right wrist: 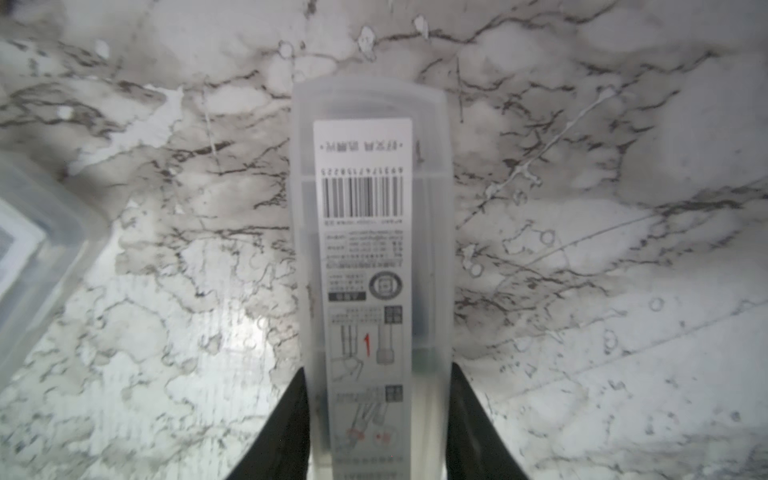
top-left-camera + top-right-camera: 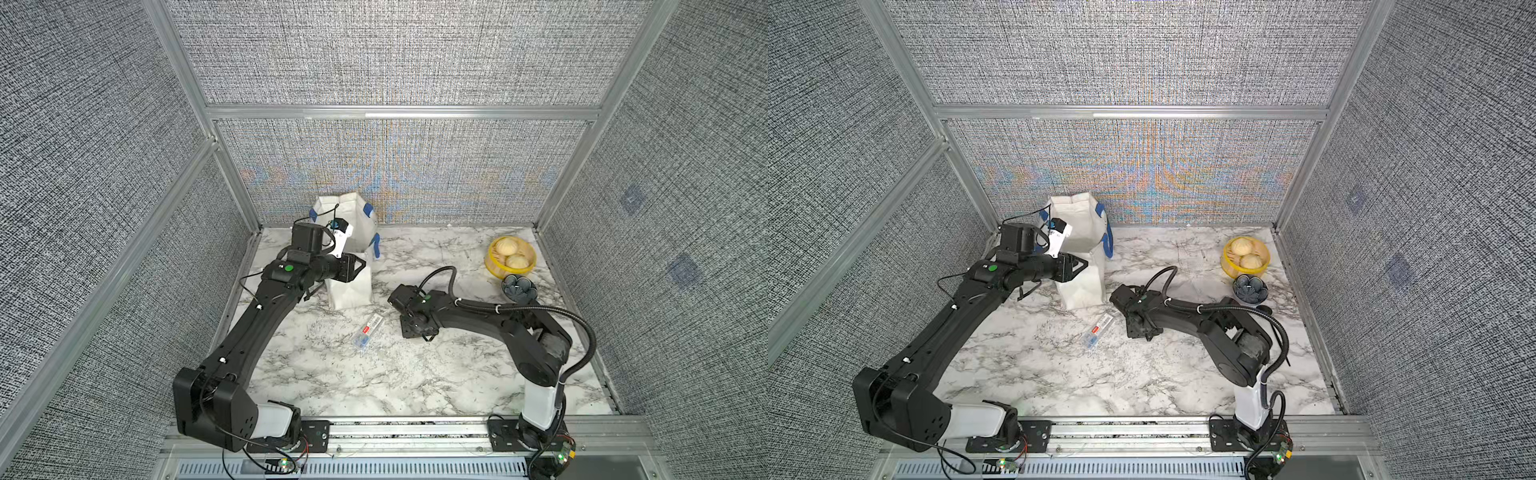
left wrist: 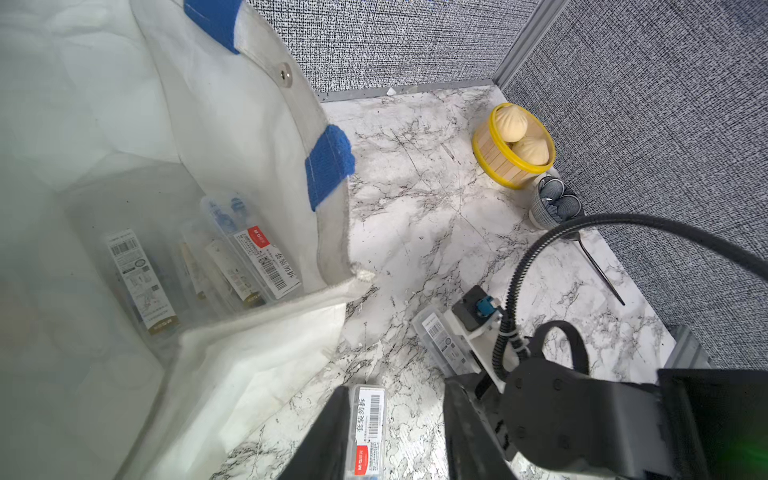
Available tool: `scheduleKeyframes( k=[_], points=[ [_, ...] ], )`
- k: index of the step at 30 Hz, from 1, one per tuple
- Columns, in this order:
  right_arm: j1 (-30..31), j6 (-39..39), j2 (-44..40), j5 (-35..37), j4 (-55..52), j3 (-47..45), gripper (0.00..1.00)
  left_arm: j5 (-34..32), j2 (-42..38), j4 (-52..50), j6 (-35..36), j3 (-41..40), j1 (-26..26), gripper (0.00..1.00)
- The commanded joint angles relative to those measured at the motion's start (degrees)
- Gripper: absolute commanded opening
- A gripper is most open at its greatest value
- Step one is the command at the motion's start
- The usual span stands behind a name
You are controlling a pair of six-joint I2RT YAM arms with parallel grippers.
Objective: Put the compass set into the canvas bag
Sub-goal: Pick up the compass set at the center of the board.
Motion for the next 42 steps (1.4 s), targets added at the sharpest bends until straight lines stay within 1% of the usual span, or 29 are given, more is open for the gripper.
scheduleKeyframes(
  k=[1,3,7,9,13,20,23,27,32,39,42],
  points=[
    [-0.1,-2.6,-3.2,1.6,6.0,-2.6,0.39,-0.2,-0.8,0.2,0.4,0.5,0.1,0.40],
    [-0.4,-3.7,-5.9,1.8,8.8,-4.8,0.39,0.9,-1.1,0.9,-0.6,0.7,-0.3,0.40],
    [-1.5,-5.4,-12.1,2.0,14.8,-10.5,0.39,0.4,-0.3,0.1,-1.1,3.4,-3.7,0.41],
    [-2.5,-6.4,-15.3,1.2,17.8,-13.3,0.39,1.1,1.0,0.4,-2.4,4.6,-5.1,0.41],
    [-4.2,-8.9,-21.6,-0.2,22.6,-18.8,0.39,1.1,5.1,3.3,-4.7,6.1,-9.5,0.41],
    [-5.3,-11.3,-30.9,1.0,28.2,-25.1,0.39,1.6,14.1,12.2,-9.5,7.5,-15.2,0.42],
    [-5.5,-11.5,-32.5,0.6,28.4,-25.7,0.39,2.7,17.7,15.1,-10.9,7.8,-17.7,0.46],
    [-5.5,-11.3,-33.2,0.1,28.5,-26.0,0.39,4.4,21.0,20.2,-13.7,6.4,-19.2,0.51],
    [-5.5,-11.3,-33.2,-0.6,28.7,-25.8,0.39,5.7,24.3,22.3,-15.2,6.5,-20.4,0.51],
    [-5.6,-11.5,-33.0,-1.3,29.4,-25.4,0.39,7.2,25.9,23.4,-16.8,6.4,-20.8,0.45],
    [-5.7,-11.5,-32.7,-1.5,29.7,-25.1,0.39,7.4,26.0,23.6,-17.4,6.1,-20.8,0.38]
  ],
)
